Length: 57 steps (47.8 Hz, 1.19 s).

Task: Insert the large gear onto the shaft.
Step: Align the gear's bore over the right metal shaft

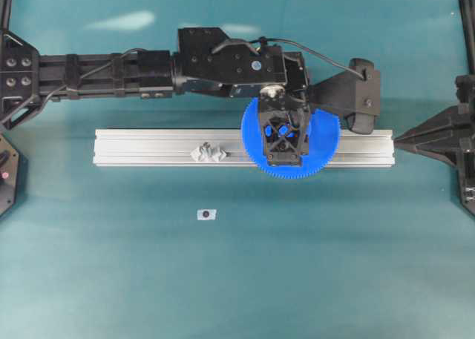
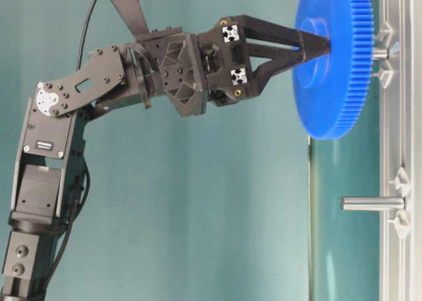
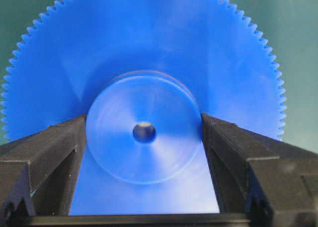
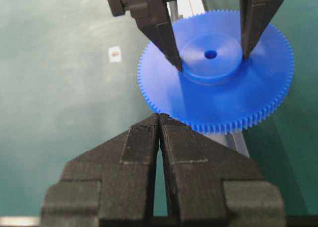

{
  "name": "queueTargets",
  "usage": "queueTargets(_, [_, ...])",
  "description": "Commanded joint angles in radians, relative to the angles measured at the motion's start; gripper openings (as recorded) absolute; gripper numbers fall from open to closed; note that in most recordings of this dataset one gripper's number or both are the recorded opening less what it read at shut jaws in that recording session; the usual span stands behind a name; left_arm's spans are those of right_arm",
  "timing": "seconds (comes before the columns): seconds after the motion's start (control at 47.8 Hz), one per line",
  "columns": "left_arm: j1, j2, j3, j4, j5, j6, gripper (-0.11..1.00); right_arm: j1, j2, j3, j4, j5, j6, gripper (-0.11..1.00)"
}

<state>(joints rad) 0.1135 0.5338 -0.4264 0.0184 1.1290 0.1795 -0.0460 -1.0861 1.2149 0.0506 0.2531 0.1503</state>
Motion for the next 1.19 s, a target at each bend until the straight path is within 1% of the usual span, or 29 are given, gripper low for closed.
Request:
queueTargets(0.0, [0.015, -0.021, -0.031, 0.002, -0.008, 0.002, 0.77, -0.003, 0.006, -0.009, -0.002, -0.005, 0.009, 0.11])
queueTargets(0.397, [0.054, -0.021, -0.031, 0.002, -0.008, 0.009, 0.77, -0.003, 0.006, -0.008, -0.002, -0.005, 0.009, 0.11])
queueTargets(0.627, [0.055, -0.021, -0.032, 0.002, -0.008, 0.043, 0.77, -0.003, 0.005, -0.009, 0.000, -0.003, 0.009, 0.11])
queueTargets(0.836, [0.052, -0.021, -0.032, 0.002, -0.008, 0.038, 0.77, -0.003, 0.006, -0.008, 0.000, -0.003, 0.009, 0.11])
queueTargets(1.171, [0.046, -0.025, -0.034, 0.002, -0.008, 0.049, 0.77, -0.003, 0.006, -0.009, 0.000, -0.003, 0.009, 0.11])
